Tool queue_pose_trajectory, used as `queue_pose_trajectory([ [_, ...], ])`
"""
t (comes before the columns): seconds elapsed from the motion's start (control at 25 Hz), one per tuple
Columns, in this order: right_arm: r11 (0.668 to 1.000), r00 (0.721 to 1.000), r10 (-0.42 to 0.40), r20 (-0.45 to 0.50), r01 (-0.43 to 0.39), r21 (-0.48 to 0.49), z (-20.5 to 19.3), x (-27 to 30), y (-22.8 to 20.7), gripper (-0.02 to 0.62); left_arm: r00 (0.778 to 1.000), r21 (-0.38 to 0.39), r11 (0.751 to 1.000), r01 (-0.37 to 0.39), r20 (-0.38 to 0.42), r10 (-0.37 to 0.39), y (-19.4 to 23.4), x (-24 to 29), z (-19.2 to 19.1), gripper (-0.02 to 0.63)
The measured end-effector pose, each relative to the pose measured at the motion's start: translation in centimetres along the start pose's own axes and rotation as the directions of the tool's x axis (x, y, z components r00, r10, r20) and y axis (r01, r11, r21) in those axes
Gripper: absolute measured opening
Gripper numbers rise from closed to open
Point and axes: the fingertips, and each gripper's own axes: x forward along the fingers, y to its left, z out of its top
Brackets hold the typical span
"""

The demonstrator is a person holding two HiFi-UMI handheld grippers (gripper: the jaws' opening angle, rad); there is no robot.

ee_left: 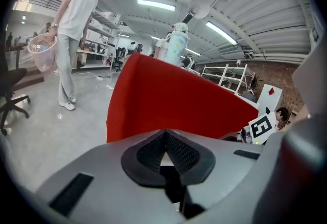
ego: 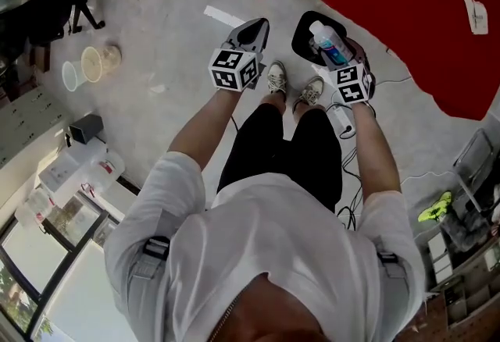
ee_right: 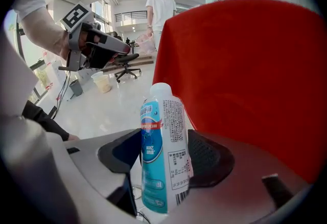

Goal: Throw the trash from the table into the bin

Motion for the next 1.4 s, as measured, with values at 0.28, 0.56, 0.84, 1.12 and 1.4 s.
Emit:
queue_pose_trajectory([
  [0.28,0.999,1.000,-0.008,-0.007,0.009,0.050,-6.9,9.7,0.8,0.288,0.999,0.003,1.000,-0.001,-0.042,0.001,4.0,4.7,-9.2,0.009],
  [0.56,0.993,0.999,0.021,-0.038,-0.017,0.114,-14.5,18.8,1.4,0.290,0.997,0.013,1.000,0.008,-0.071,-0.007,6.6,9.1,-16.9,0.009],
  [0.84,0.987,0.998,0.052,-0.036,-0.045,0.152,-16.1,21.5,2.3,0.290,0.995,0.015,1.000,0.012,-0.098,-0.010,7.7,9.6,-19.3,0.009],
  [1.12,0.990,1.000,0.018,0.014,-0.020,0.139,-11.7,16.2,1.8,0.290,0.997,0.016,1.000,0.025,-0.074,-0.024,5.8,7.9,-14.8,0.009],
  [1.4,0.991,0.992,-0.028,0.123,0.011,0.134,-2.8,7.0,0.8,0.288,0.999,0.029,0.999,0.038,-0.030,-0.037,2.4,4.0,-7.0,0.009],
])
